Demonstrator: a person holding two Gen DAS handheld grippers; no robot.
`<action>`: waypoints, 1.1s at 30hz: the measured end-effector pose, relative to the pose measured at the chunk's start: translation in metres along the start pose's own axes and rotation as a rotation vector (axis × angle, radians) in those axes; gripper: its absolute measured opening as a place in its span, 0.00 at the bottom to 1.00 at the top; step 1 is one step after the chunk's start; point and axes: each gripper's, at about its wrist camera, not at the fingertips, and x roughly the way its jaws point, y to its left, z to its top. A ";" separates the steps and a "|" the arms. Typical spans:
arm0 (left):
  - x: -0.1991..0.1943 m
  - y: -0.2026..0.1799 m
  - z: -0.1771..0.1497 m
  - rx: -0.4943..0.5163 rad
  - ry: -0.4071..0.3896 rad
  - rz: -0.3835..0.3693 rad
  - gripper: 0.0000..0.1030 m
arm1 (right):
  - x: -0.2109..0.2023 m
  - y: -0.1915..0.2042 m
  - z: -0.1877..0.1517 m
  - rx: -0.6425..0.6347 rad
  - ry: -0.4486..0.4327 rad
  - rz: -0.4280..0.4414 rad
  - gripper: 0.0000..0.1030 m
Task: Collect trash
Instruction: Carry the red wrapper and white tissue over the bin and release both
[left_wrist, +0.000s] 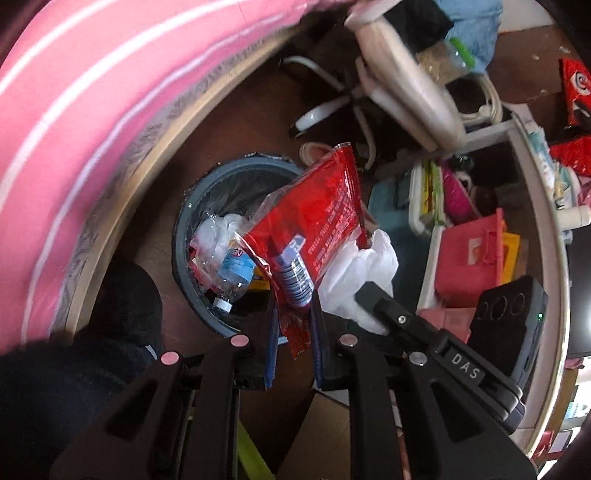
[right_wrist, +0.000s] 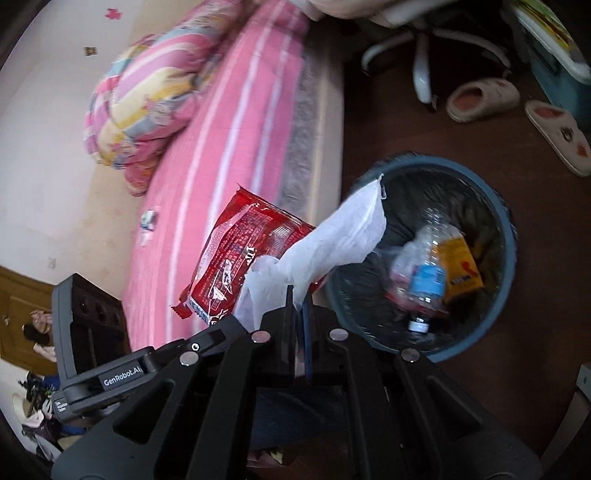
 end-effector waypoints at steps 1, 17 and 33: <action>0.008 0.000 0.004 0.005 0.008 0.013 0.14 | 0.004 -0.007 0.000 0.015 0.005 -0.009 0.05; 0.101 0.008 0.039 -0.008 0.184 0.080 0.19 | 0.046 -0.064 0.007 0.111 0.036 -0.181 0.05; 0.082 0.013 0.046 -0.047 0.108 0.129 0.76 | 0.042 -0.056 0.003 0.091 -0.026 -0.339 0.85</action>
